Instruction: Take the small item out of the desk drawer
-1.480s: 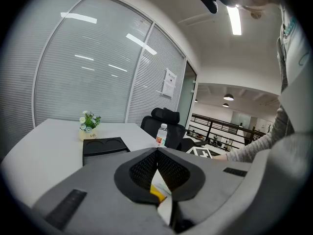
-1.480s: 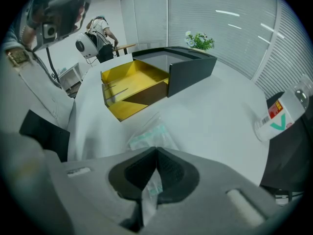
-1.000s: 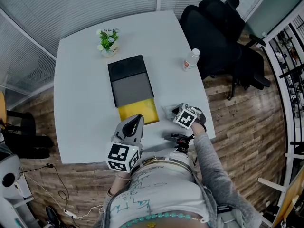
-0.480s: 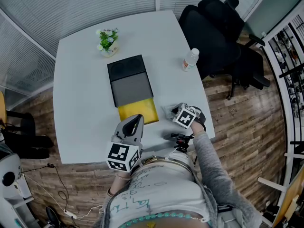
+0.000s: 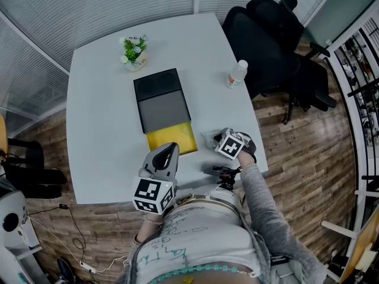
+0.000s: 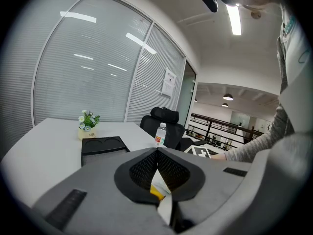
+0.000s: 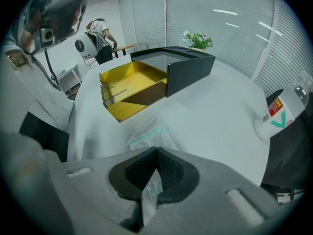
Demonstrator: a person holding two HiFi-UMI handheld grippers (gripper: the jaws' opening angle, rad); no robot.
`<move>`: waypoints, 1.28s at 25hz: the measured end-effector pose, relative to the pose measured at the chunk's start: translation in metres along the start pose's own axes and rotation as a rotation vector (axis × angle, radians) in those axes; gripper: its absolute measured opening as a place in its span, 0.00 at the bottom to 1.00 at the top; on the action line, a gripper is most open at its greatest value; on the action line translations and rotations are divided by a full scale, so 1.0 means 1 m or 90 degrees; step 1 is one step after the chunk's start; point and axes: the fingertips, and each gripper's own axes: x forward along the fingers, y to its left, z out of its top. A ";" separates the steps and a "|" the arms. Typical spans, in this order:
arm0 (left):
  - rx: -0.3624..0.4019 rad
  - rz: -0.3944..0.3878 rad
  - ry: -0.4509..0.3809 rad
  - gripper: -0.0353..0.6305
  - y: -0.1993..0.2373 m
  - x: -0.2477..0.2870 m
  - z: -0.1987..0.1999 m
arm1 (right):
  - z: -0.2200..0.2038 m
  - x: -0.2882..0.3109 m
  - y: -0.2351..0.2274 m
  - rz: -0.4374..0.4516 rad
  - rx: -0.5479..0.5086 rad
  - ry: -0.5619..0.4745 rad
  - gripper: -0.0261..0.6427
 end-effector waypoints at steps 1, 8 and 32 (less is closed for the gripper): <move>0.000 0.000 0.000 0.05 0.000 0.000 0.000 | 0.000 0.000 0.000 -0.001 -0.001 0.001 0.04; 0.000 0.002 -0.002 0.05 0.000 0.000 -0.001 | -0.003 0.004 0.000 0.005 0.011 -0.005 0.04; -0.005 -0.013 -0.006 0.05 -0.004 0.001 0.001 | 0.013 -0.062 -0.011 -0.012 0.049 -0.133 0.27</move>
